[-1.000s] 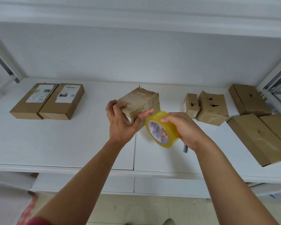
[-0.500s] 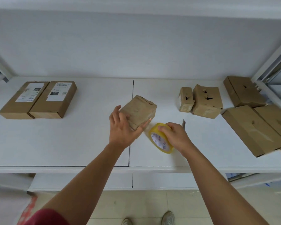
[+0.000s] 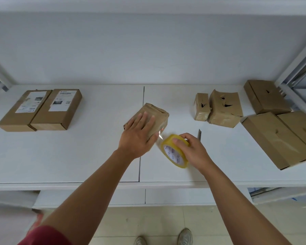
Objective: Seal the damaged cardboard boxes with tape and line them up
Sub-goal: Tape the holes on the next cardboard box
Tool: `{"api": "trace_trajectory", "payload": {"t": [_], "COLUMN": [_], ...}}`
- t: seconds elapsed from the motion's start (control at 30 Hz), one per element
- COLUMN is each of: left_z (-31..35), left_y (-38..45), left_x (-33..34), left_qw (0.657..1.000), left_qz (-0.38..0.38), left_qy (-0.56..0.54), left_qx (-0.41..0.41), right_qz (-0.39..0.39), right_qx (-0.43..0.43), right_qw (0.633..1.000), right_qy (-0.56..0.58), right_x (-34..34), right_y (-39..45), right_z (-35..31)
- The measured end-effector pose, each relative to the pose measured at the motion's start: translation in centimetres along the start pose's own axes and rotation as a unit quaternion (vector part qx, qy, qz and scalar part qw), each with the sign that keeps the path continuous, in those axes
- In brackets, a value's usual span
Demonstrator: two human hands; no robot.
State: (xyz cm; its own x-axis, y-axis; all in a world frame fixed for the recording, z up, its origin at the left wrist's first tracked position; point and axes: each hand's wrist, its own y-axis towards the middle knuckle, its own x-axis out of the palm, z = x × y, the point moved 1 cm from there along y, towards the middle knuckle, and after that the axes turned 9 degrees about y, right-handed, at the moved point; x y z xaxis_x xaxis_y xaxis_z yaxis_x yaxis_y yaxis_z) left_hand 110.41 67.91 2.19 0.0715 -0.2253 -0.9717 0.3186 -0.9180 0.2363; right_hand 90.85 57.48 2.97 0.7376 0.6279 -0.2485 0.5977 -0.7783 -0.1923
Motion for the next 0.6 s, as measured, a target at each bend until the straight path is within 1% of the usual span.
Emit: {"api": "trace_trajectory", "payload": {"t": [0.13,0.23,0.3,0.37,0.4,0.43,0.47,0.5,0.53,0.6], "left_z": [0.3,0.5,0.7,1.3,1.7,2.1,2.5,2.9,3.4,4.2], "left_y": [0.6,0.6,0.4,0.1,0.1,0.0,-0.2,-0.4,-0.7,-1.3], "left_x": [-0.9,-1.1,-1.2,-1.4,-1.5,-1.5,-1.4,-1.5,-1.5,-1.5], "left_qw": [0.998,0.997,0.999,0.999,0.995,0.989,0.983,0.979,0.976,0.974], "left_qz": [-0.065,-0.077,-0.045,0.042,0.095,0.143,0.179,0.201,0.212,0.207], "left_qy": [-0.014,0.0,-0.009,-0.029,-0.032,-0.034,-0.035,-0.036,-0.04,-0.054], "left_qx": [-0.02,-0.018,-0.024,-0.01,0.0,0.007,0.014,0.025,0.041,0.069], "right_qz": [-0.015,-0.015,0.003,0.053,0.093,0.135,0.164,0.176,0.172,0.137], "right_qx": [-0.004,0.014,0.036,0.029,0.016,0.005,0.003,0.014,0.038,0.095], "right_qw": [1.0,0.998,0.997,0.994,0.992,0.99,0.986,0.981,0.973,0.952], "right_qy": [0.024,0.062,0.072,0.092,0.087,0.051,-0.01,-0.082,-0.149,-0.257], "right_x": [-0.4,-1.0,-1.7,-2.5,-3.0,-3.6,-4.1,-4.5,-4.7,-4.7], "right_y": [-0.8,-1.1,-0.8,0.1,0.6,1.2,1.7,2.3,2.8,3.8], "right_z": [1.0,1.0,0.7,0.7,0.9,1.3,1.8,2.3,2.7,3.6]}}
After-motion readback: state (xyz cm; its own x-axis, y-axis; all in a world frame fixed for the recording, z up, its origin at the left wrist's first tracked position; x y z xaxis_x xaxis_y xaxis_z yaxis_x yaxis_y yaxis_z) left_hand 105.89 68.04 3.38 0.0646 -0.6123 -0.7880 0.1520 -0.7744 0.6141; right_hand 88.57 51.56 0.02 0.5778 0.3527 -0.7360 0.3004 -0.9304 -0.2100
